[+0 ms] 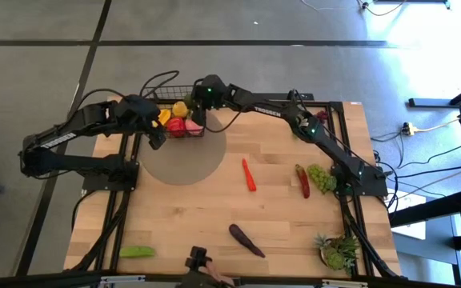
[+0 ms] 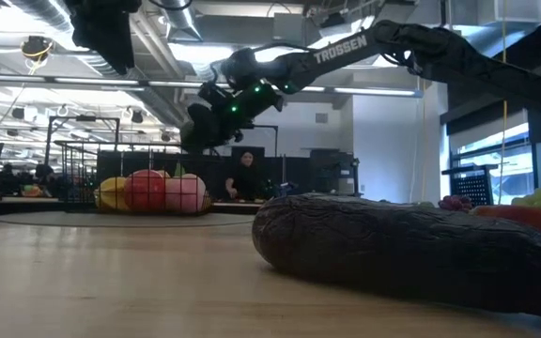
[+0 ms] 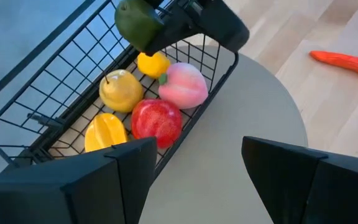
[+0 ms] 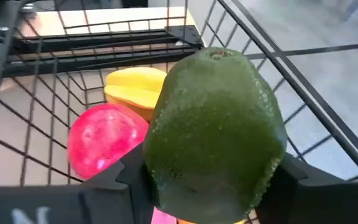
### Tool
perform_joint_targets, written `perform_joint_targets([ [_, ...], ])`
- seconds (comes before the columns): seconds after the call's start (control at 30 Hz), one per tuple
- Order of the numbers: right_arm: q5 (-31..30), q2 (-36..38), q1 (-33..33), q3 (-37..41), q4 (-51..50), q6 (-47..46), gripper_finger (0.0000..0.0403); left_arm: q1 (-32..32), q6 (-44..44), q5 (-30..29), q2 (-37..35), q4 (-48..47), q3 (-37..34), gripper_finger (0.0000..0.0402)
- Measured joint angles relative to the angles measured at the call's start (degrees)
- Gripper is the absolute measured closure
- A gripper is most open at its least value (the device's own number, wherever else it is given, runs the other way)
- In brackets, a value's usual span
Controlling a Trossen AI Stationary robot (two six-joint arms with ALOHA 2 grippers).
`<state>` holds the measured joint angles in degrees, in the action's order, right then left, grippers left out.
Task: Build produce basket
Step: Put the green lime into the black wire basket
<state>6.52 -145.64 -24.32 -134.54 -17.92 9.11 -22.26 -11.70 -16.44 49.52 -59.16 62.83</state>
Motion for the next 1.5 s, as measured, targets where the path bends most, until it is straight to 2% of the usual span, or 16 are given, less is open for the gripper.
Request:
perform_joint_targets([
  [0.1, -3.0, 0.0, 0.1, 0.0, 0.1, -1.1, 0.0186, 0.0, 0.0, 0.0, 0.0, 0.0, 0.0, 0.0177],
  [0.2, -2.8, 0.0, 0.1, 0.0, 0.2, -1.3, 0.018, 0.0, 0.0, 0.0, 0.0, 0.0, 0.0, 0.0177],
  [0.6, -2.3, 0.0, 0.0, 0.0, -1.3, -4.2, 0.0182, 0.0, 0.0, 0.0, 0.0, -0.2, 0.0, 0.0177],
  [0.87, -2.4, 0.0, -0.5, 0.0, -2.2, -4.3, 0.0204, 0.0, 0.0, 0.0, 0.0, -0.2, 0.0, 0.0177],
  [1.03, -6.7, 0.0, -0.4, 0.0, -2.0, -4.4, 0.0199, 0.0, 0.0, 0.0, 0.0, -0.2, 0.0, 0.0177],
  [1.23, -7.0, 0.0, -0.5, 0.0, -1.3, -4.2, 0.0193, 0.0, 0.0, 0.0, 0.0, -0.2, 0.0, 0.0177],
  [1.5, -6.9, 0.0, -0.4, 0.0, 0.6, -10.4, 0.0193, 0.0, -0.5, 0.0, 0.0, -0.2, 0.0, 0.0177],
])
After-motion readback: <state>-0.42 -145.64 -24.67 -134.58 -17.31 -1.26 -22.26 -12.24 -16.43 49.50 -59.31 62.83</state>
